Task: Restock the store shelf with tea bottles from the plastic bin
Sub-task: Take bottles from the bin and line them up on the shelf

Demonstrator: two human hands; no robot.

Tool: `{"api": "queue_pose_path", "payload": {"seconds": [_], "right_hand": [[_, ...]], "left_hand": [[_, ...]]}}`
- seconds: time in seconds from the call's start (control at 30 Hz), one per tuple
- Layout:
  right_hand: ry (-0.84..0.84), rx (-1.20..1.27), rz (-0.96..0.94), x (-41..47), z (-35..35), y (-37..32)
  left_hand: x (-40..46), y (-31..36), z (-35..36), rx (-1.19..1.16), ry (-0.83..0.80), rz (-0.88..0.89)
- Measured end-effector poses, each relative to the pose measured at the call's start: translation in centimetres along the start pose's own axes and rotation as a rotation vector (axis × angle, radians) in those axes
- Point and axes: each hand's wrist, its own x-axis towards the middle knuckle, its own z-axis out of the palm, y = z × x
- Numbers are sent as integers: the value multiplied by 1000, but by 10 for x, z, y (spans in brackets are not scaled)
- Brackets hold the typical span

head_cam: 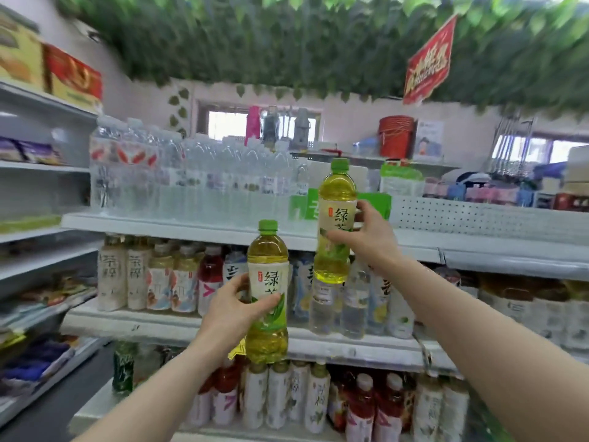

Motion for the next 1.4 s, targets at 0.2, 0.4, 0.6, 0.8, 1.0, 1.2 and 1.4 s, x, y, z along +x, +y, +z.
{"api": "queue_pose_path", "payload": {"seconds": [0.2,0.4,0.6,0.8,1.0,1.2,1.4], "right_hand": [[54,16,-38,101,18,-1],[13,-107,-1,164,56,29],[-3,-147,46,221,91,57],[42,-235,102,248,111,70],[75,-258,-119,208,92,48],[-471,-59,-189,106,66,11],[-375,28,-191,110,51,0]], "left_hand": [[60,16,3,76,122,67],[109,18,7,73,170,78],[139,18,14,95,191,85],[147,22,21,163,185,109],[136,18,29,156,187,109],[126,20,43,123,171,127],[135,44,55,88,88,212]]}}
